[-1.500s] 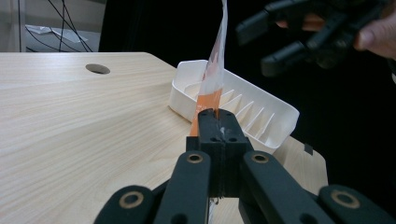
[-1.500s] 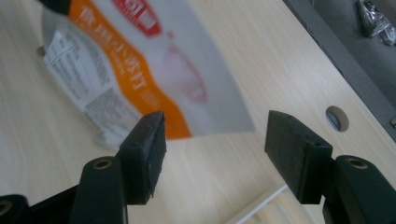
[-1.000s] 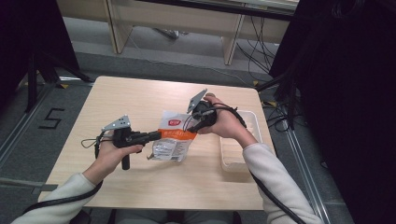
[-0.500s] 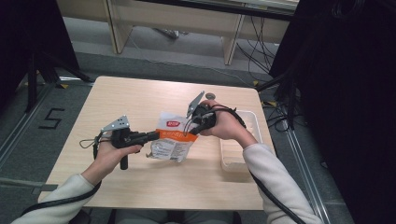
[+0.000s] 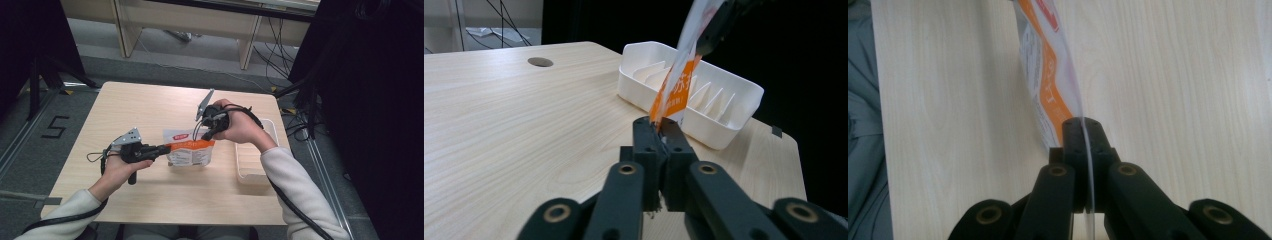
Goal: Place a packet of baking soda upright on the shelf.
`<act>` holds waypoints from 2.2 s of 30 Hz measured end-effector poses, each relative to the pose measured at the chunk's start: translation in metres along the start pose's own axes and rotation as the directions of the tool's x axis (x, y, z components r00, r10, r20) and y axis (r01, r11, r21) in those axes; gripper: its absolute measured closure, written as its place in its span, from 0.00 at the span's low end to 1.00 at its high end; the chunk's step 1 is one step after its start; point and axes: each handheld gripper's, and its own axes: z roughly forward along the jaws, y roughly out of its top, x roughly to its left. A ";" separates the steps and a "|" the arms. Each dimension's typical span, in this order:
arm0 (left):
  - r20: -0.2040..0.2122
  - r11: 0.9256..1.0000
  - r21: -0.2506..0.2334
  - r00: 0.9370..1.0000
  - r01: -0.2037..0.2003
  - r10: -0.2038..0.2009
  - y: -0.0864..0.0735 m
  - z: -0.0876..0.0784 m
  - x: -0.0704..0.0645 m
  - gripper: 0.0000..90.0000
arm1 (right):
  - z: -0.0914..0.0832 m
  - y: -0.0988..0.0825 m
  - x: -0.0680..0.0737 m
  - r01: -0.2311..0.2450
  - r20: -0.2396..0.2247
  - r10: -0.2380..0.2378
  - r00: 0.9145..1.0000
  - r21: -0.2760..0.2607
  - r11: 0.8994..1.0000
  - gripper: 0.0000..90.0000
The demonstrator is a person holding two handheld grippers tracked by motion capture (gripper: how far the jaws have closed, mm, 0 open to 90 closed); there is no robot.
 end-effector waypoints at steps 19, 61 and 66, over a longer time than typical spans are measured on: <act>-0.076 1.000 0.006 0.997 0.000 0.000 -0.031 -0.049 -0.036 0.55 | -0.047 -0.009 -0.008 0.036 0.062 -0.041 0.997 0.080 0.996 1.00; -0.141 0.999 0.047 0.990 -0.012 0.018 -0.040 -0.064 -0.047 0.42 | -0.079 -0.034 -0.014 0.001 0.106 -0.013 0.994 0.114 0.993 1.00; -0.141 0.999 0.050 0.990 -0.008 0.015 -0.040 -0.064 -0.047 0.42 | -0.082 -0.036 -0.014 -0.005 0.102 -0.008 0.995 0.128 0.992 1.00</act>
